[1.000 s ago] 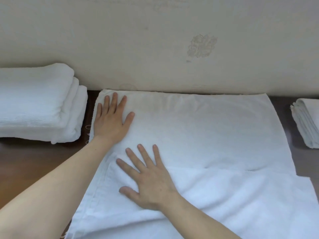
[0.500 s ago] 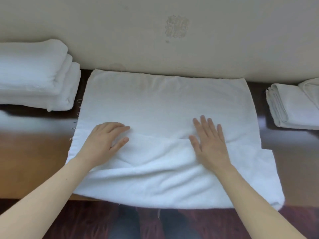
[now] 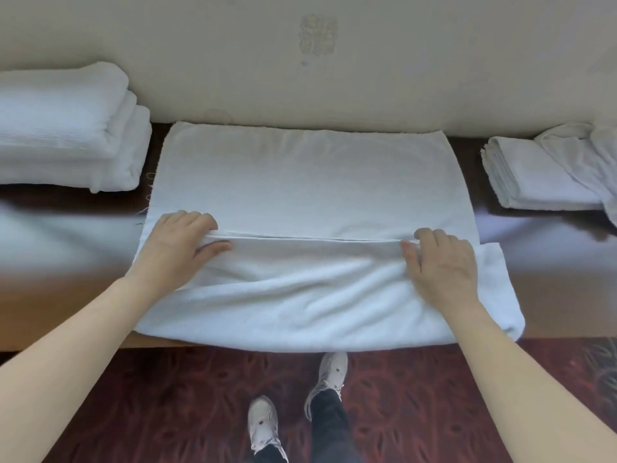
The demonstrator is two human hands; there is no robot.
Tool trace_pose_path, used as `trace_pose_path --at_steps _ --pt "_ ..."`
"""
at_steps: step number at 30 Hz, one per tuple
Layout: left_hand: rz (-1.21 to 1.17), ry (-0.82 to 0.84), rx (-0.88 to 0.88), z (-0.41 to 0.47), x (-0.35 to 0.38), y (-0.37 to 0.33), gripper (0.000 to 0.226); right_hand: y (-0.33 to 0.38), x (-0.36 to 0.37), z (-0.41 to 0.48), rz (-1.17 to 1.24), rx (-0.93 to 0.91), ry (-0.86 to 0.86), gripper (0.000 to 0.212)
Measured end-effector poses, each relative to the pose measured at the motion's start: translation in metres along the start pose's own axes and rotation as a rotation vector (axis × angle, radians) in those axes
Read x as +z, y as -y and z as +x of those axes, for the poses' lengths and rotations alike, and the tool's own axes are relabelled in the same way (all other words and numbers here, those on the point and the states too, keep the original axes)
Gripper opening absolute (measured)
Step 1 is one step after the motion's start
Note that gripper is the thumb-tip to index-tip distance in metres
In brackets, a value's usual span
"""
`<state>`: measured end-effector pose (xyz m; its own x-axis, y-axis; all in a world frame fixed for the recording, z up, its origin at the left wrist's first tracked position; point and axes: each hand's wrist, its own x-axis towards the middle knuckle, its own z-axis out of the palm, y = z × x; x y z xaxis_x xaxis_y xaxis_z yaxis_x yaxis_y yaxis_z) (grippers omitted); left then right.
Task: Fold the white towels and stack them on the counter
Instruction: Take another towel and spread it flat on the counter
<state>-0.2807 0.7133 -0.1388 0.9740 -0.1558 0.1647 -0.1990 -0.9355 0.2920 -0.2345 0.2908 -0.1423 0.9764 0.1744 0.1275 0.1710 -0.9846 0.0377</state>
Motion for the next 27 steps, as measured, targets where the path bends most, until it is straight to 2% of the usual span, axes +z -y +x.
trace_pose_path --at_steps 4,7,10,14,19,27 --pt "-0.027 0.015 -0.013 -0.022 -0.035 -0.001 0.046 0.000 -0.022 -0.018 -0.041 -0.025 -0.077 0.065" --pt "-0.028 -0.009 -0.084 -0.038 -0.056 0.001 0.063 -0.011 -0.039 -0.028 -0.080 0.051 0.001 0.076" --pt "0.004 -0.042 -0.055 -0.054 -0.073 -0.006 0.072 -0.022 -0.049 -0.036 -0.073 0.081 0.012 0.090" --pt "0.020 -0.131 -0.069 -0.086 -0.085 -0.021 0.061 -0.027 -0.064 -0.046 -0.017 0.108 -0.078 0.085" --pt "0.037 -0.131 -0.091 -0.150 -0.090 -0.033 0.067 -0.035 -0.095 -0.088 0.072 0.069 -0.234 0.076" --pt "-0.073 -0.100 -0.066 -0.238 -0.114 -0.062 0.070 -0.035 -0.129 -0.180 0.116 -0.072 -0.213 0.081"
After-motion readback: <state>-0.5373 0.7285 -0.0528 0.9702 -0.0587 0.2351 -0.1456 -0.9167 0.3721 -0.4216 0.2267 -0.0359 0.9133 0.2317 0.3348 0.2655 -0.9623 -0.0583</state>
